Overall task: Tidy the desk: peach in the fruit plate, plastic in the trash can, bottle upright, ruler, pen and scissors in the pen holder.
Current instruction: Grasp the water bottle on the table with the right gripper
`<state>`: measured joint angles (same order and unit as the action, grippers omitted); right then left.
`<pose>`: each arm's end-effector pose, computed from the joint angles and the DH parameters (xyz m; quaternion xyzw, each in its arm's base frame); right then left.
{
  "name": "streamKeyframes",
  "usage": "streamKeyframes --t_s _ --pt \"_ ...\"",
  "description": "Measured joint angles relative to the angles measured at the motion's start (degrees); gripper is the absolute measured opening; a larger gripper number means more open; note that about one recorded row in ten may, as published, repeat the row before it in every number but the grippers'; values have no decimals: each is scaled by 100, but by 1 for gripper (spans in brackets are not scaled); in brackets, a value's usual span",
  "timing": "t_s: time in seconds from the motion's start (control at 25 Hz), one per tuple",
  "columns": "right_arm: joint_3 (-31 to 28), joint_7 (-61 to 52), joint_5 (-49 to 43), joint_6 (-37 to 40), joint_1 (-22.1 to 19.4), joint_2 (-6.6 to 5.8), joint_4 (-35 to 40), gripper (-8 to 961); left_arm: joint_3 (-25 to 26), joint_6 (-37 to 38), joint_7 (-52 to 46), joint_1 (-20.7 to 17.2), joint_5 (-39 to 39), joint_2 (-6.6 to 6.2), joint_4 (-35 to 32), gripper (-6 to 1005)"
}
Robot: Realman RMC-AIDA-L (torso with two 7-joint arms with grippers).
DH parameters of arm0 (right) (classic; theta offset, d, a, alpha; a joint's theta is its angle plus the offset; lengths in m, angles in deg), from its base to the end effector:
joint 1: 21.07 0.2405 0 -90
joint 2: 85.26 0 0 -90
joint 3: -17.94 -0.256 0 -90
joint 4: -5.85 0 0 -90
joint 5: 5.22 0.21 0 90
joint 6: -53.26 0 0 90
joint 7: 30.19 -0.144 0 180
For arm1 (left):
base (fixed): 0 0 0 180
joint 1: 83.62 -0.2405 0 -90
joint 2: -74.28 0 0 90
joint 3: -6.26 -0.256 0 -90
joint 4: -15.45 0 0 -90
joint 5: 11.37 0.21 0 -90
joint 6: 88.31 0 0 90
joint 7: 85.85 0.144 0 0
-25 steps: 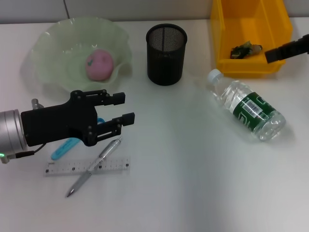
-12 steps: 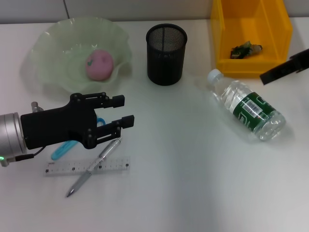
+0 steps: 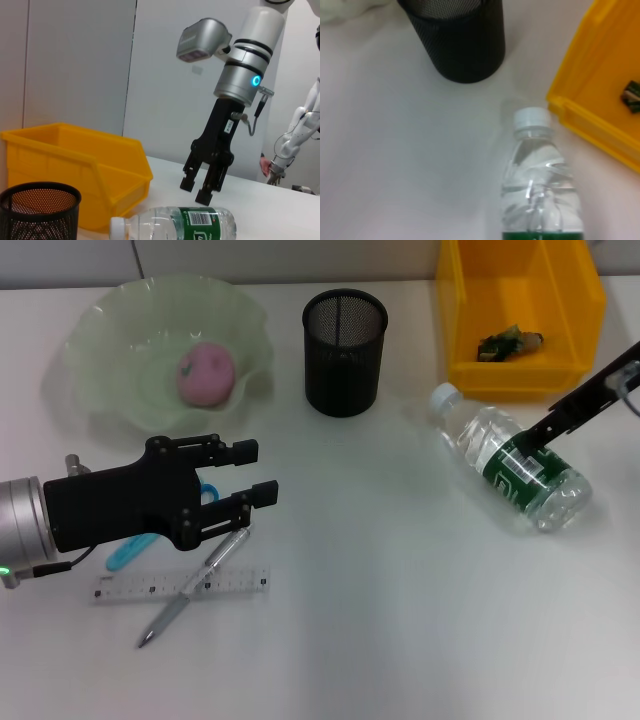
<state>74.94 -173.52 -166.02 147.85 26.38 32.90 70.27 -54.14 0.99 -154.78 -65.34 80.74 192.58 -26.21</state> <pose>0.1915 0.3961 0.0445 -0.8743 0.4048 -0.1836 0.1949 -0.2637 0.2872 -0.0082 -0.9358 -0.1380 -0.2958 0.1334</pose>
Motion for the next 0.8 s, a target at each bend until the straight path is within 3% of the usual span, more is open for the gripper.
streamKeyframes --t_s 0.12,0.8 --pt "12 -2 -49 -145 127 71 -245 745 2 0 55 -1 0 -1 4 518" --pt "21 -2 -58 -563 202 76 -806 747 -2 0 151 14 -1 0 80 518"
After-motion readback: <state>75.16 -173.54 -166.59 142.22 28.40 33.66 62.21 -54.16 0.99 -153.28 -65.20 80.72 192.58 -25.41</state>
